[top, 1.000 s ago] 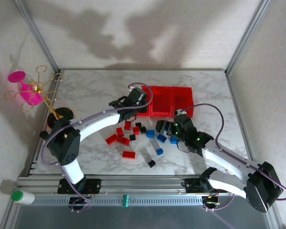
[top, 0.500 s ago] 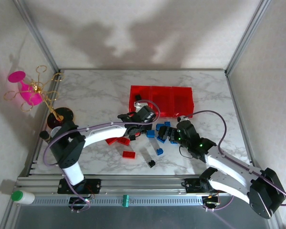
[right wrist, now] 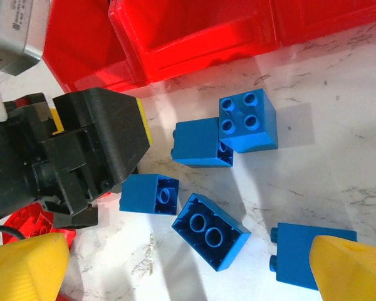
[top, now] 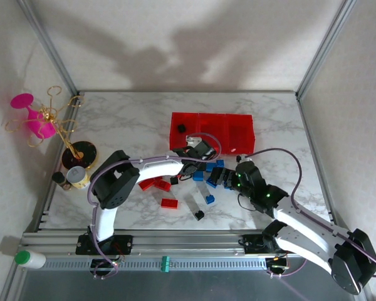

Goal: Sort the legos into containers by color
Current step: Rotate the lego at the center of the table.

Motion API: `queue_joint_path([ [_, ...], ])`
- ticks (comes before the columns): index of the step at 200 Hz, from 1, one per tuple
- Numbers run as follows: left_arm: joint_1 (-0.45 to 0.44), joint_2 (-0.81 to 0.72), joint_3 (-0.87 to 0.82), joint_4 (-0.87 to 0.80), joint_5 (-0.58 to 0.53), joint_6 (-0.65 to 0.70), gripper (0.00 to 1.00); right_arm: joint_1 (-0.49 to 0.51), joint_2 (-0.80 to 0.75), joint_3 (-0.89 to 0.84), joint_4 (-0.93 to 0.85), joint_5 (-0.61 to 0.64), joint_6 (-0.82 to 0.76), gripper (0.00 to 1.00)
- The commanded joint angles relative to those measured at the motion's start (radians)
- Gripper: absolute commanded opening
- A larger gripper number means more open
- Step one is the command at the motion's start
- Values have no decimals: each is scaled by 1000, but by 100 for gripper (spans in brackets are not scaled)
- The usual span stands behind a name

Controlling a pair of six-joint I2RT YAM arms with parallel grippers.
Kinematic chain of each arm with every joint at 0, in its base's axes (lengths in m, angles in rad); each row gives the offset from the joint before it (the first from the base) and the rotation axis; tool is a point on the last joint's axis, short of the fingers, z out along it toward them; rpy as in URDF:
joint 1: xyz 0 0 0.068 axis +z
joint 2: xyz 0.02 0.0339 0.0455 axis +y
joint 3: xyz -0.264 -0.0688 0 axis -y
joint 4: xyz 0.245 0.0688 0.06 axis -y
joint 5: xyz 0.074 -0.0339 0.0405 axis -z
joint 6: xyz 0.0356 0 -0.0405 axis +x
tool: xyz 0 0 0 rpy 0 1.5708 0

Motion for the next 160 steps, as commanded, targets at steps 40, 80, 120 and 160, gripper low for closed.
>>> queue_joint_path([
  [40, -5, -33, -80, -44, -54, -69, 52, -4, -73, -31, -52, 51, 13, 99],
  [80, -5, -106, -174, -55, -70, -91, 52, -4, -61, -28, -39, 55, 7, 99],
  [120, -9, -159, -218, -34, -1, -97, 53, -5, -20, -25, -17, 43, 6, 99],
  [160, -9, -110, -127, -52, 14, -63, 53, -4, -4, -22, -3, 44, 1, 99],
])
